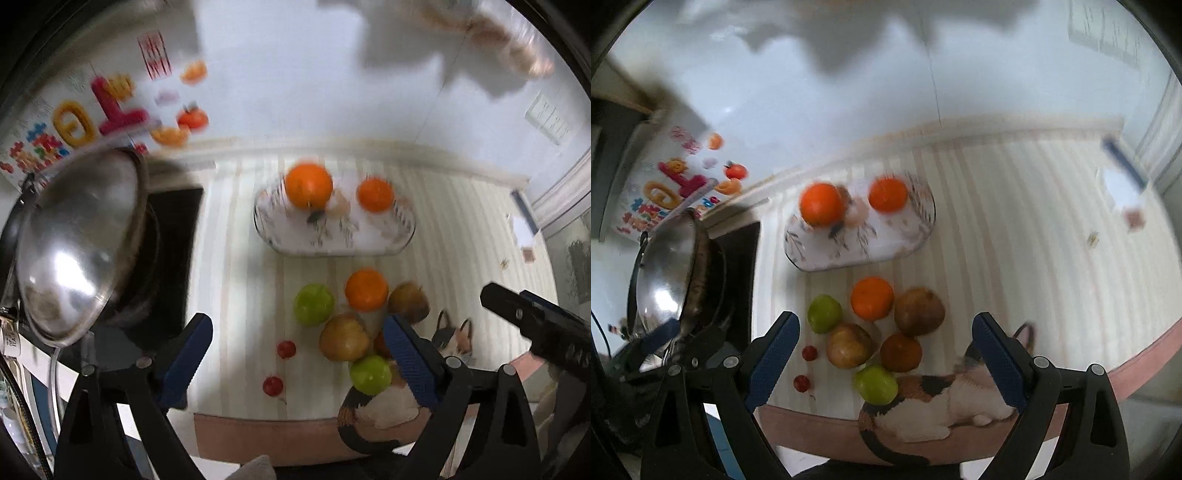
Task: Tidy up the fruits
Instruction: 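Grasp a green apple with the left gripper while the right gripper grasps a red apple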
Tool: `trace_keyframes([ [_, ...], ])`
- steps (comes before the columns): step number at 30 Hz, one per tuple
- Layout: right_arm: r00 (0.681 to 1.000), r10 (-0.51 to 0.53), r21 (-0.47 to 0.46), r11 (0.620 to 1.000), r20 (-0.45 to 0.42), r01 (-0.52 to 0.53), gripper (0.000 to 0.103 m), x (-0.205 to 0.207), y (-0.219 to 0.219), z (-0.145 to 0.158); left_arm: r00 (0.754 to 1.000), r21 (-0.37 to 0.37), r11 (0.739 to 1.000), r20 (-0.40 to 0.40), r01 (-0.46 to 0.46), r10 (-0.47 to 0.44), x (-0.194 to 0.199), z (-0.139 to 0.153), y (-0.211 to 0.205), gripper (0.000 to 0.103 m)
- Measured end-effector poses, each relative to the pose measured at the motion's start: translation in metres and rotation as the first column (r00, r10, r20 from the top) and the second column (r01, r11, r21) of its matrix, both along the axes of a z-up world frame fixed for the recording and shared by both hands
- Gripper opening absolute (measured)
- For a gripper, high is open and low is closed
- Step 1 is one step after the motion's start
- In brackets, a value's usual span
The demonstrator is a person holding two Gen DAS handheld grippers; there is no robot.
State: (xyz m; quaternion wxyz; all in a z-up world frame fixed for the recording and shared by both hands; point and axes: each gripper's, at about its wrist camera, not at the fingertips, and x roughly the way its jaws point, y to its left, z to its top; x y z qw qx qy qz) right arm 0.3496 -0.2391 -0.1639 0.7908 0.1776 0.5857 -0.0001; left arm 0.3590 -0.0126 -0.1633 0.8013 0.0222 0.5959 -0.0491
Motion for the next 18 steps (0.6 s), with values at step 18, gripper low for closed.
trace_keyframes([
  [18, 0.948, -0.041, 0.201, 0.974, -0.317, 0.109, 0.077, 0.046, -0.026, -0.201, 0.928, -0.009, 0.994, -0.360, -0.105, 0.095, 0.075, -0.153, -0.001, 0.095],
])
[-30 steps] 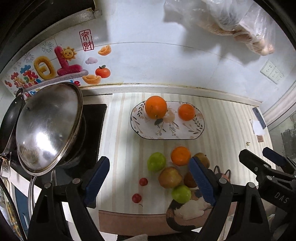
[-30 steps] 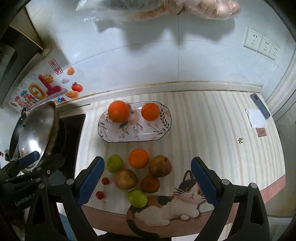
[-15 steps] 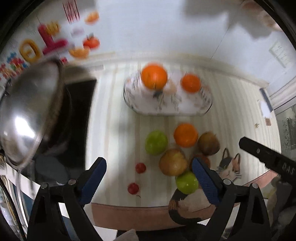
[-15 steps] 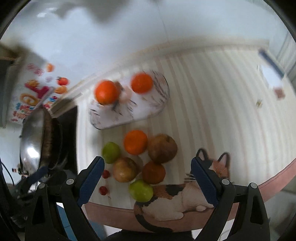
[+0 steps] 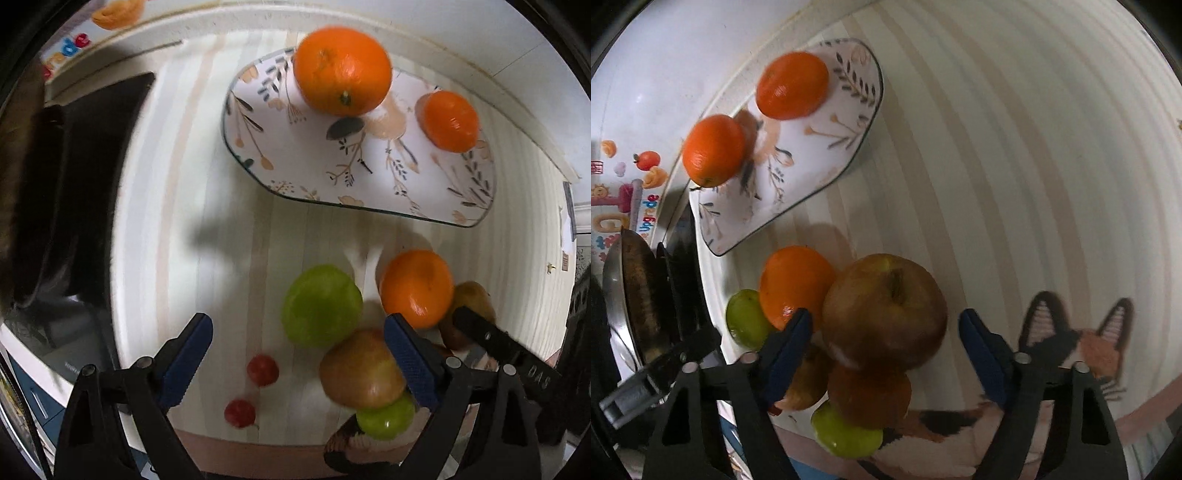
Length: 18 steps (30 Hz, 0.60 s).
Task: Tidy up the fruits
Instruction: 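Grasp a green apple with the left gripper while the right gripper grasps a red apple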
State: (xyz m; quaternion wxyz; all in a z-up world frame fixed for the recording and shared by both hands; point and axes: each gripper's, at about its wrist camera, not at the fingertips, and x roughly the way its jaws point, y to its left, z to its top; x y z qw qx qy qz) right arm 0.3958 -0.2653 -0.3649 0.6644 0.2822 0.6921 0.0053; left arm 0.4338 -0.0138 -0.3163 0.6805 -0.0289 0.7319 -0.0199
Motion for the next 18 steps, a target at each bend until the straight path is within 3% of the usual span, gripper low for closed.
trace_keyframes([
  [2, 1.000, 0.015, 0.012, 1.000, -0.004, -0.015, 0.069, 0.002, 0.003, -0.006, 1.000, -0.002, 1.000, -0.014, 0.006, -0.006, 0.004, -0.011, -0.001, 0.095],
  [5, 0.999, 0.032, 0.013, 0.999, 0.002, -0.032, 0.069, 0.004, 0.005, -0.008, 1.000, -0.014, 1.000, -0.019, 0.011, -0.012, 0.006, -0.023, -0.001, 0.085],
  [11, 0.996, 0.087, -0.019, 0.996, 0.008, -0.086, 0.068, 0.006, 0.012, -0.005, 1.000, -0.117, 0.993, -0.008, 0.012, -0.013, 0.002, -0.027, -0.007, 0.054],
  [18, 0.991, 0.130, -0.076, 0.988, -0.022, -0.131, 0.068, -0.006, 0.005, 0.004, 0.997, -0.025, 0.996, 0.011, 0.082, -0.081, -0.017, -0.017, -0.009, 0.052],
])
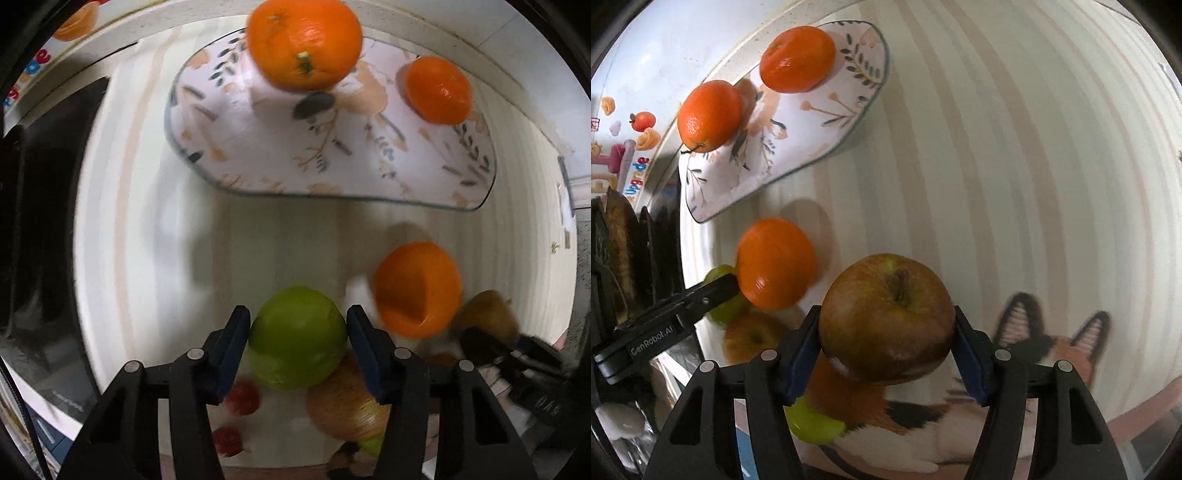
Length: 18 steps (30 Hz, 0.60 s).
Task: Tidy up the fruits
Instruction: 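Grasp a green apple with the left gripper while the right gripper grasps a red apple, then place both apples onto the floral plate and open both grippers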
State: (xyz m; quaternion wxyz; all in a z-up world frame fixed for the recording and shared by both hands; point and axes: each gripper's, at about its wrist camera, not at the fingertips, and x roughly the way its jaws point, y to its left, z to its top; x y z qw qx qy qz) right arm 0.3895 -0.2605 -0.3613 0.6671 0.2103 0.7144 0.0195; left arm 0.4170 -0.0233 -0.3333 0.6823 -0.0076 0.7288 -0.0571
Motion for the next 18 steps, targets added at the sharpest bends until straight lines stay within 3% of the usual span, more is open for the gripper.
trace_keyframes([
  [10, 0.999, -0.032, -0.021, 0.999, -0.007, 0.032, 0.068, -0.013, -0.018, -0.004, 1.000, -0.007, 1.000, -0.014, 0.004, -0.004, -0.010, -0.003, 0.018, 0.054],
  [18, 1.000, -0.016, -0.031, 0.999, -0.011, 0.016, 0.068, -0.014, -0.018, -0.001, 1.000, 0.031, 1.000, -0.001, 0.004, -0.004, -0.007, -0.007, -0.001, 0.052],
])
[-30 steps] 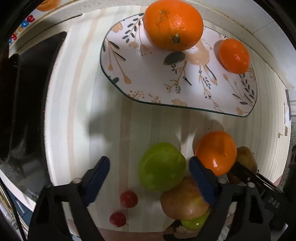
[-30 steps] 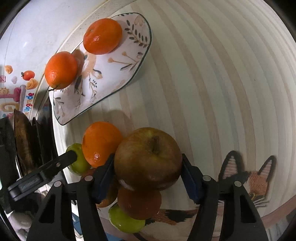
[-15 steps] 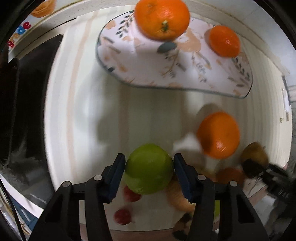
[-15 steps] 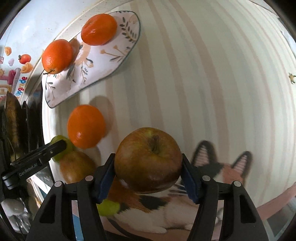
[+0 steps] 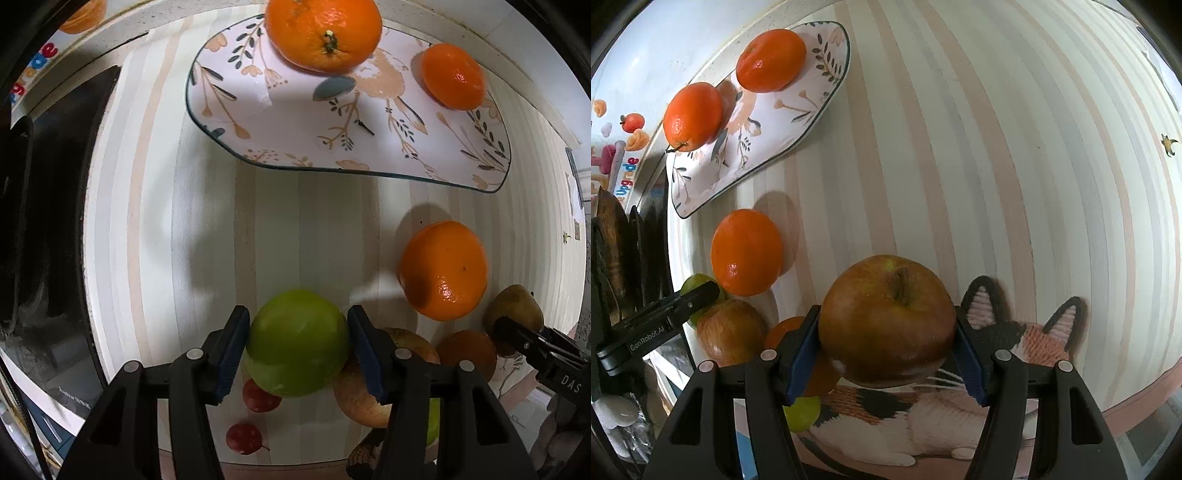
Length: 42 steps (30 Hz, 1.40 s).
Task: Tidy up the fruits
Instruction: 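Place both apples onto the floral plate and open both grippers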
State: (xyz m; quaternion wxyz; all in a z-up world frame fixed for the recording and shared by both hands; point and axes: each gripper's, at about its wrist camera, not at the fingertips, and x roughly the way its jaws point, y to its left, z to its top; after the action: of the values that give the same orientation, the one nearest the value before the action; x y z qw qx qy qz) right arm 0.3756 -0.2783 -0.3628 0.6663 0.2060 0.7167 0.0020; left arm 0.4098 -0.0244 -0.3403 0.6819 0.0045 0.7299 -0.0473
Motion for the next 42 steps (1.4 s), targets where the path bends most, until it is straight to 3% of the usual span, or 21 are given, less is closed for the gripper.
trace_keyframes([
  [4, 1.000, -0.006, -0.008, 1.000, 0.027, 0.007, 0.067, -0.002, 0.006, 0.008, 0.999, -0.029, 0.999, 0.036, -0.031, 0.032, 0.007, 0.024, 0.013, 0.052],
  [8, 0.994, -0.022, 0.042, 0.999, 0.103, 0.018, 0.067, 0.007, 0.007, 0.041, 0.992, -0.083, 0.995, 0.112, -0.052, 0.061, 0.016, 0.068, 0.020, 0.052],
  [14, 0.974, 0.022, 0.038, 0.999, 0.224, -0.032, 0.067, 0.062, 0.028, 0.085, 0.979, -0.105, 0.991, 0.177, -0.086, 0.104, 0.059, 0.103, 0.035, 0.052],
  [18, 0.971, 0.054, -0.022, 0.998, 0.234, -0.050, 0.067, 0.099, 0.038, 0.076, 0.978, -0.084, 0.988, 0.157, -0.127, 0.139, 0.095, 0.083, 0.038, 0.053],
  [24, 0.978, 0.088, -0.109, 0.992, 0.188, -0.068, 0.067, 0.135, 0.043, 0.039, 0.983, -0.057, 0.987, 0.094, -0.151, 0.156, 0.129, 0.050, 0.040, 0.053],
  [31, 0.982, 0.110, -0.135, 0.987, 0.155, -0.089, 0.068, 0.146, 0.047, 0.014, 0.989, -0.020, 0.990, 0.047, -0.137, 0.138, 0.143, 0.024, 0.036, 0.053],
  [36, 0.980, 0.121, -0.134, 0.986, 0.158, -0.100, 0.069, 0.146, 0.049, 0.012, 0.991, 0.006, 0.992, 0.039, -0.125, 0.125, 0.145, 0.015, 0.034, 0.054],
  [38, 0.982, 0.114, -0.129, 0.987, 0.153, -0.094, 0.076, 0.147, 0.047, 0.013, 0.991, 0.005, 0.992, 0.039, -0.128, 0.127, 0.144, 0.016, 0.035, 0.054],
  [40, 0.982, 0.106, -0.132, 0.988, 0.155, -0.086, 0.089, 0.150, 0.047, 0.016, 0.990, 0.000, 0.991, 0.044, -0.136, 0.136, 0.144, 0.018, 0.036, 0.055],
  [42, 0.984, 0.096, -0.128, 0.989, 0.153, -0.077, 0.093, 0.149, 0.046, 0.020, 0.988, 0.001, 0.990, 0.063, -0.140, 0.140, 0.142, 0.024, 0.039, 0.063],
])
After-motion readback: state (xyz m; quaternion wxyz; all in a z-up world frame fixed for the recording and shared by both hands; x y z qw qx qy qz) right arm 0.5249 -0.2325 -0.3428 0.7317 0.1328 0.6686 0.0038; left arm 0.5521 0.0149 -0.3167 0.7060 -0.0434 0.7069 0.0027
